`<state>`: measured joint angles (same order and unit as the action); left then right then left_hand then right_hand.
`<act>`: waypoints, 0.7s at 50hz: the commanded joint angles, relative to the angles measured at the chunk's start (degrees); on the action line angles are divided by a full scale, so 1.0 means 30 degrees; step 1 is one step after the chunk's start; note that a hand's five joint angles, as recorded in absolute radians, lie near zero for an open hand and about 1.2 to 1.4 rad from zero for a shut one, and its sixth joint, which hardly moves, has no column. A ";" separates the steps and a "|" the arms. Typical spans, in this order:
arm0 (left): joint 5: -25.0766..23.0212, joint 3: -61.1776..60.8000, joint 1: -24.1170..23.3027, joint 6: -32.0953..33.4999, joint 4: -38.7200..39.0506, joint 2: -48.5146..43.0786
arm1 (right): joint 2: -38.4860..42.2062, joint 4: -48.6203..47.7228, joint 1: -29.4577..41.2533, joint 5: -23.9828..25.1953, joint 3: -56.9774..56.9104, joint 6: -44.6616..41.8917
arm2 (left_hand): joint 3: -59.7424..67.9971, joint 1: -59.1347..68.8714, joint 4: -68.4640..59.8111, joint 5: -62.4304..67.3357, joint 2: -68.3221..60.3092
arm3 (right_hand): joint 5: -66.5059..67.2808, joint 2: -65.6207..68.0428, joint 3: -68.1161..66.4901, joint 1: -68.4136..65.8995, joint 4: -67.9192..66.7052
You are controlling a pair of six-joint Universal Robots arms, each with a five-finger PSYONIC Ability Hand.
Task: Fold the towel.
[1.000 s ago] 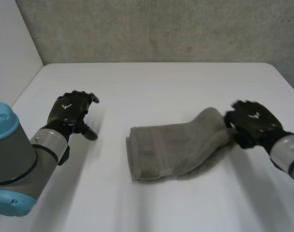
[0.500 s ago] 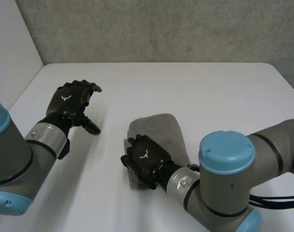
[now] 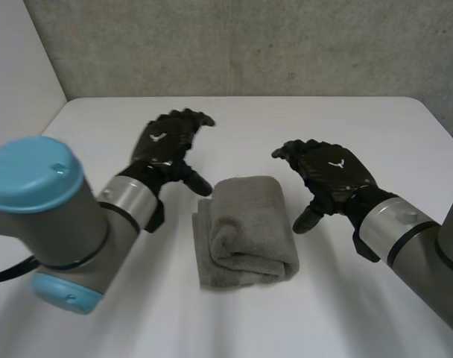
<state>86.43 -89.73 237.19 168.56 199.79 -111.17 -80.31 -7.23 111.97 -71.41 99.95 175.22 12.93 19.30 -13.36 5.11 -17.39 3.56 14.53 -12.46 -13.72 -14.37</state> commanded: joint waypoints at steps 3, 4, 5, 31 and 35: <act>0.0341 0.1375 -0.1134 0.0035 -0.0034 -0.1526 | 0.1455 0.0449 -0.0175 0.0045 0.0197 0.0214 | -0.0977 -0.1685 0.1119 -0.0286 0.1045 | -0.1186 -0.1510 0.0819 0.1238 0.1455; 0.0341 0.1376 -0.1134 0.0035 -0.0034 -0.1527 | 0.1457 0.0448 -0.0176 0.0043 0.0197 0.0216 | -0.0977 -0.1684 0.1119 -0.0286 0.1045 | -0.1186 -0.1510 0.0819 0.1238 0.1455; 0.0312 0.1550 -0.1192 0.0064 -0.0034 -0.1672 | 0.1631 0.0274 -0.0234 0.0043 0.0197 0.0245 | -0.0977 -0.1629 0.1119 -0.0230 0.0989 | -0.1186 -0.1510 0.0819 0.1238 0.1455; 0.0429 -0.0675 -0.2130 0.1617 -0.1352 -0.3666 | 0.7404 -0.0226 0.0967 0.0131 -0.3406 0.2061 | -0.0977 -0.1348 0.1119 0.0051 0.0708 | -0.1186 -0.1510 0.0819 0.1238 0.1455; 0.0400 -0.2223 -0.1138 0.3194 -0.1118 -0.2702 | 0.7317 -0.0167 0.1843 0.0160 -0.3523 0.2061 | -0.0977 -0.1292 0.1119 0.0107 0.0652 | -0.1186 -0.1510 0.0819 0.1238 0.1455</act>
<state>87.65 -91.04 230.79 173.10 195.77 -122.48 -57.97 -7.91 114.45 -71.09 89.80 181.49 12.93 19.30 -13.36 5.23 -17.39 3.56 14.53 -12.46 -13.71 -14.37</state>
